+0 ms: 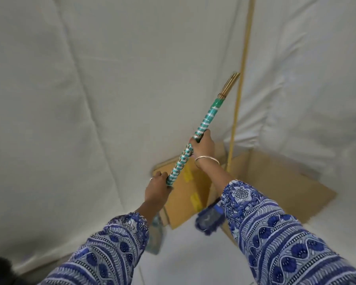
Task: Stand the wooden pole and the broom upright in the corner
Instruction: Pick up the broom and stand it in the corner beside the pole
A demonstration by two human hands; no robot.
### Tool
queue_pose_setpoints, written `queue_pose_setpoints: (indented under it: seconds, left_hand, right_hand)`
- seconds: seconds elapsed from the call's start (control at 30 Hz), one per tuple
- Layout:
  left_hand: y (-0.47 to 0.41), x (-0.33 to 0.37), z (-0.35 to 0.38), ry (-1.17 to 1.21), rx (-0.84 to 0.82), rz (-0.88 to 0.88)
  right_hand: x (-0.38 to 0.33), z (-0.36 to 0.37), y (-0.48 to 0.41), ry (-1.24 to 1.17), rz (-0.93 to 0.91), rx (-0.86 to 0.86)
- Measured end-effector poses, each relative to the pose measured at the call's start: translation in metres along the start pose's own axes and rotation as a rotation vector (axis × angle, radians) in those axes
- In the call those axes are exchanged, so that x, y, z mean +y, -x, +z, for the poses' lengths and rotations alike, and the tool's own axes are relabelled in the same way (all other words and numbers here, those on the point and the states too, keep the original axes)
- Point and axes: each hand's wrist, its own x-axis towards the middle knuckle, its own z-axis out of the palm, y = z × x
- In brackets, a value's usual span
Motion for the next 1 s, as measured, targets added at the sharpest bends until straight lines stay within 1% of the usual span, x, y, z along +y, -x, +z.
queue_pose_setpoints:
  seconds: [0.1, 0.2, 0.3, 0.43, 0.57, 0.67, 0.77, 0.9, 1.0]
  left_hand:
    - [-0.017, 0.082, 0.038, 0.05, -0.032, 0.056]
    - [-0.037, 0.145, 0.077, 0.104, -0.073, 0.07]
    - [-0.068, 0.204, 0.117, 0.174, -0.09, 0.097]
    - [-0.126, 0.267, 0.18, 0.268, -0.111, 0.1]
    - [-0.188, 0.318, 0.239, 0.324, -0.191, 0.044]
    - [-0.223, 0.36, 0.264, 0.348, -0.227, 0.033]
    - [-0.258, 0.386, 0.288, 0.338, -0.253, 0.02]
    - [-0.307, 0.419, 0.317, 0.346, -0.275, -0.071]
    - [-0.345, 0.444, 0.346, 0.374, -0.283, -0.174]
  right_hand:
    - [0.017, -0.073, -0.035, 0.037, -0.016, 0.059]
    - [0.033, -0.129, -0.067, 0.092, -0.053, 0.097]
    - [0.056, -0.176, -0.112, 0.154, -0.072, 0.12]
    - [0.093, -0.221, -0.188, 0.218, -0.11, 0.1]
    - [0.129, -0.253, -0.258, 0.307, -0.104, 0.053]
    - [0.152, -0.274, -0.303, 0.365, -0.114, 0.025]
    - [0.173, -0.287, -0.341, 0.395, -0.111, -0.011]
    - [0.207, -0.3, -0.407, 0.382, -0.117, -0.082]
    - [0.238, -0.305, -0.459, 0.355, -0.129, -0.146]
